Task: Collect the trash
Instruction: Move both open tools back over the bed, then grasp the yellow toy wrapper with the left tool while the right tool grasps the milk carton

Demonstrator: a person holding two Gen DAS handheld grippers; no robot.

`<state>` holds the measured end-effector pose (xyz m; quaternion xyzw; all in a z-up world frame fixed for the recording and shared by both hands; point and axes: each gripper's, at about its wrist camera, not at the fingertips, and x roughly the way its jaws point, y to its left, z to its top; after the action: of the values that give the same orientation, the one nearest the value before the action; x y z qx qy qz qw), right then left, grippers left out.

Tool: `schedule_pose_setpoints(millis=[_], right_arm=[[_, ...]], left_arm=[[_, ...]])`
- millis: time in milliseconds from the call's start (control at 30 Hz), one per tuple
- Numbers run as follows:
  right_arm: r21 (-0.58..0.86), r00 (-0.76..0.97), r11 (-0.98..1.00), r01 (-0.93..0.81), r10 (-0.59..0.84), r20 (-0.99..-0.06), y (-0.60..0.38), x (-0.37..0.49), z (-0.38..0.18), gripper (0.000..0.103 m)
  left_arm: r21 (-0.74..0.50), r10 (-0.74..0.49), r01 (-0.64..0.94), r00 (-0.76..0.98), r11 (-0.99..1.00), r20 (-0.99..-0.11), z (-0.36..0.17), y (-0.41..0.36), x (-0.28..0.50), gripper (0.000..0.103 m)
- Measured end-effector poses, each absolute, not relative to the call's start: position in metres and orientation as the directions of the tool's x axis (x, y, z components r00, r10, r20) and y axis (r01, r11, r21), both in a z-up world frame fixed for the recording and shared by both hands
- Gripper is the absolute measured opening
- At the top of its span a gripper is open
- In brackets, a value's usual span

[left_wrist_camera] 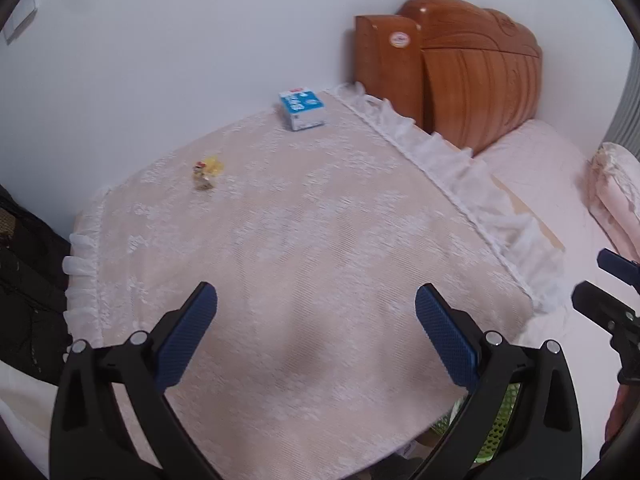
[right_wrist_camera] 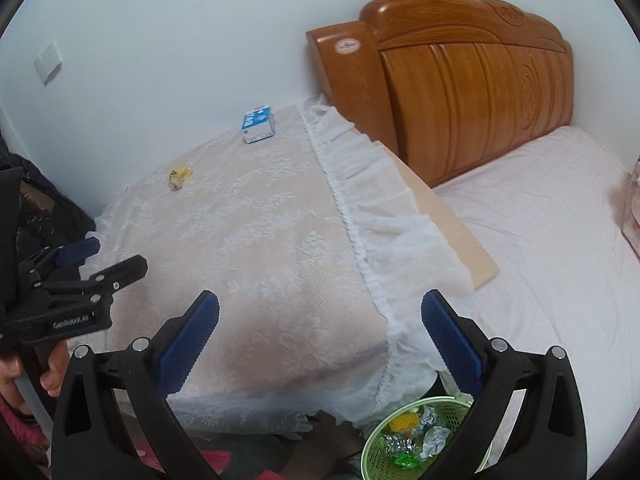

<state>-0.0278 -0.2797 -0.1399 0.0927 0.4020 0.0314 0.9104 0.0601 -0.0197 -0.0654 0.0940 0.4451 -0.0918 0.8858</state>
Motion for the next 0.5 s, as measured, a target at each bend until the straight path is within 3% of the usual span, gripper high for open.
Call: schedule_pose_setpoints(millis=[400,500], right_arm=[[0.197,0.652,0.980,0.012,0.142,-0.745,-0.215,0.110,-0.148,0.101],[0.192,0.642,0.981,0.015,0.137,-0.754,-0.206,0.136,-0.155,0.101]], left_arm=[[0.057,0.021,0.049,0.553,0.997,-0.833,-0.143,0.072,0.258,0.095],[0.064,0.047,0.013,0.537,0.998,-0.842,-0.170,0.081,0.297,0.090]])
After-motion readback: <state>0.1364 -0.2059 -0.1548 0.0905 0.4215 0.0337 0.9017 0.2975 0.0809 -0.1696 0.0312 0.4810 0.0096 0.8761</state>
